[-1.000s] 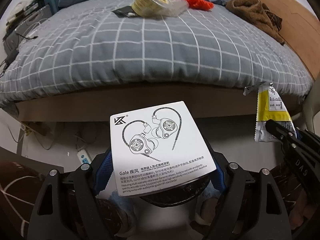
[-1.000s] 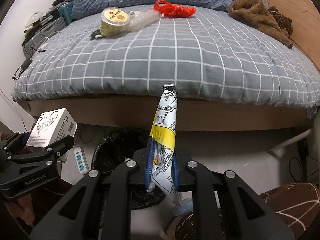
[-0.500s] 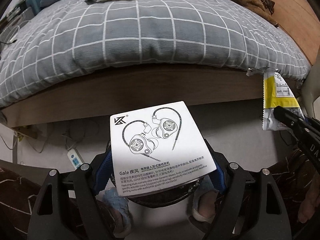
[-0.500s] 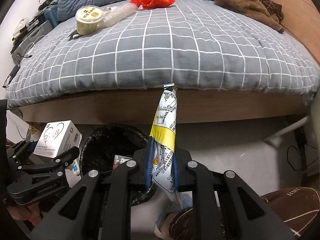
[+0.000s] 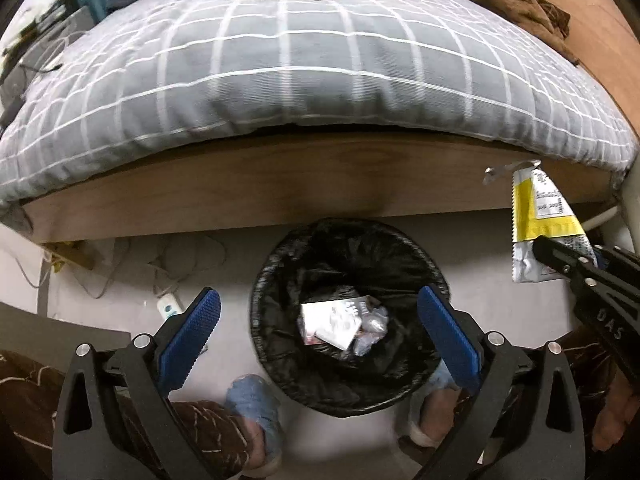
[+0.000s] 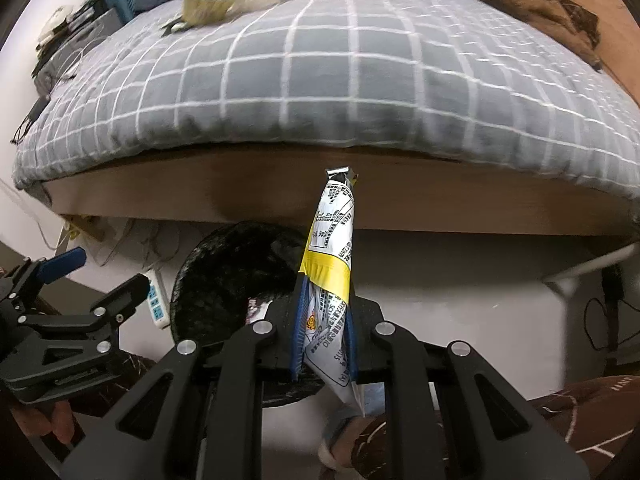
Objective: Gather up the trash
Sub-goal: 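Open the left gripper over the bin while the right gripper releases the wrapper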
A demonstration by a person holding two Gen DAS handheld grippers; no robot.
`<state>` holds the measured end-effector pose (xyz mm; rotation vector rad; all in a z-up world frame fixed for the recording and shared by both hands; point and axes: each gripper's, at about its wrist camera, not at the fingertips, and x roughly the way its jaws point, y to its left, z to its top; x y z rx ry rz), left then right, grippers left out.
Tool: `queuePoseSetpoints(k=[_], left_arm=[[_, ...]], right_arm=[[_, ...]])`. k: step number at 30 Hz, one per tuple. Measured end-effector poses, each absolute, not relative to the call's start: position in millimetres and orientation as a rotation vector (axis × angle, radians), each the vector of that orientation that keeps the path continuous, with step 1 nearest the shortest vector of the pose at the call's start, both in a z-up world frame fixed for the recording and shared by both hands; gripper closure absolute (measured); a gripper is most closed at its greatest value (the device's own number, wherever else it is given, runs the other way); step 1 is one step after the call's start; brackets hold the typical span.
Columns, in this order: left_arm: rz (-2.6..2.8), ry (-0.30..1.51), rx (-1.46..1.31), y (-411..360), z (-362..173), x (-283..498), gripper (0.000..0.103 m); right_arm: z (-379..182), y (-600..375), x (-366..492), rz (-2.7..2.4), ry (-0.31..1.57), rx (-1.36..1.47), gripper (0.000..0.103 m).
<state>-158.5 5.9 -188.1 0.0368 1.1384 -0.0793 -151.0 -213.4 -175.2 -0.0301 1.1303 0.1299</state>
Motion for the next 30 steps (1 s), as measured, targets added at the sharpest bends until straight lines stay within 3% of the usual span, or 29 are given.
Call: queuePoseSetpoints(k=[18, 30], left_arm=[[0.071, 1.126, -0.063, 94, -170, -178, 0.006], [0.085, 1.136, -0.088, 104, -173, -178, 0.006]], right_arm=[[-203, -124, -142, 0.265, 1.207, -0.124, 0.084], [-211, -109, -144, 0.271, 1.213, -0.130, 0.039]])
